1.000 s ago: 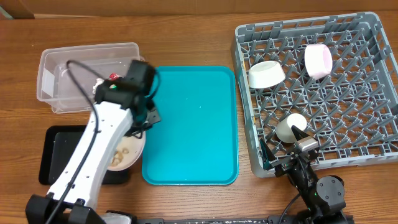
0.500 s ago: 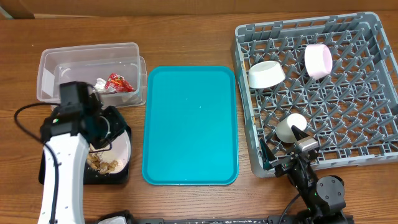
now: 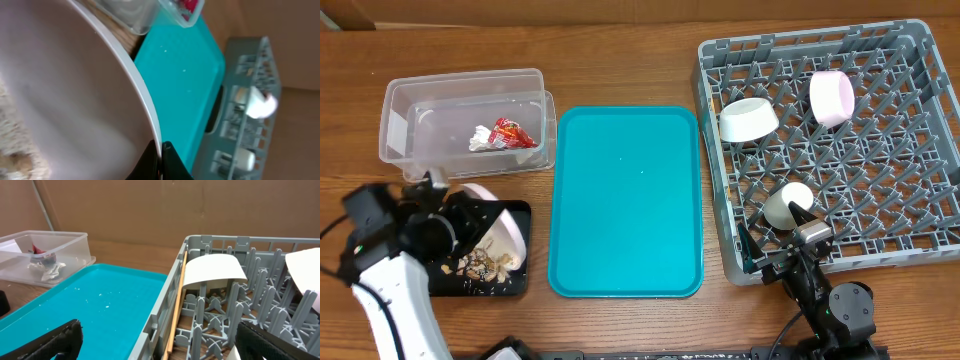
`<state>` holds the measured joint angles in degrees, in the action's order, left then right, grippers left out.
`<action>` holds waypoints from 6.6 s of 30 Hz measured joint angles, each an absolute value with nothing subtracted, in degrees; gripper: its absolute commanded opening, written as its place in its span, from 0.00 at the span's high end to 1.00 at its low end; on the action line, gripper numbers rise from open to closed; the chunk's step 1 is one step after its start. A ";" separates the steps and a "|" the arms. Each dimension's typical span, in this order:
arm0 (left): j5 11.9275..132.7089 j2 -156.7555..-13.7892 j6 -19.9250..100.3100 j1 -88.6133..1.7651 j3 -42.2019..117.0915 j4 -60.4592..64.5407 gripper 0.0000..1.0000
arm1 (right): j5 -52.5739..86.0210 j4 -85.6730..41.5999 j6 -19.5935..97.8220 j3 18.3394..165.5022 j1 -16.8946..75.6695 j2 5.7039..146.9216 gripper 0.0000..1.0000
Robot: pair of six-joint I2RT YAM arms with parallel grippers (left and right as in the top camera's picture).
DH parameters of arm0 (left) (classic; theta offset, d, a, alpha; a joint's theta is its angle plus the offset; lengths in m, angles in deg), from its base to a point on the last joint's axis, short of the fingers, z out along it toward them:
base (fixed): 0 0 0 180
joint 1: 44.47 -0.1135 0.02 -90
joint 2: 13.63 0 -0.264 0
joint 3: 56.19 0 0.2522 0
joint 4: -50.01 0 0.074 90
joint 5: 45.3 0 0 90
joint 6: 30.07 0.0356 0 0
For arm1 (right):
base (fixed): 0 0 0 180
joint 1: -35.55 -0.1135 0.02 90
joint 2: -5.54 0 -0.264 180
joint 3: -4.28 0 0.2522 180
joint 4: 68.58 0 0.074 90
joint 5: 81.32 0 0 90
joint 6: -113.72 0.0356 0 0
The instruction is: Sort waste into correct bins and load items into the dishwasher
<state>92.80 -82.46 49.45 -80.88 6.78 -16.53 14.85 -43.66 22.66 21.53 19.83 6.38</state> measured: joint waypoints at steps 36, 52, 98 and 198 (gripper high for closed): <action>114.85 -76.93 89.10 -104.90 5.07 -36.77 0.96 | 14.85 -43.66 22.66 21.53 19.83 6.38 0.00; 112.86 -76.72 81.29 -77.38 23.33 -32.42 0.96 | 14.85 -43.64 22.66 21.55 19.83 6.38 0.00; 85.83 -120.87 -4.23 -16.31 24.57 67.01 0.68 | 14.88 -43.66 22.66 21.40 19.83 6.38 0.00; 43.01 -14.58 55.92 -40.46 -33.46 12.70 0.00 | 14.85 -43.66 22.66 21.40 19.83 6.38 0.00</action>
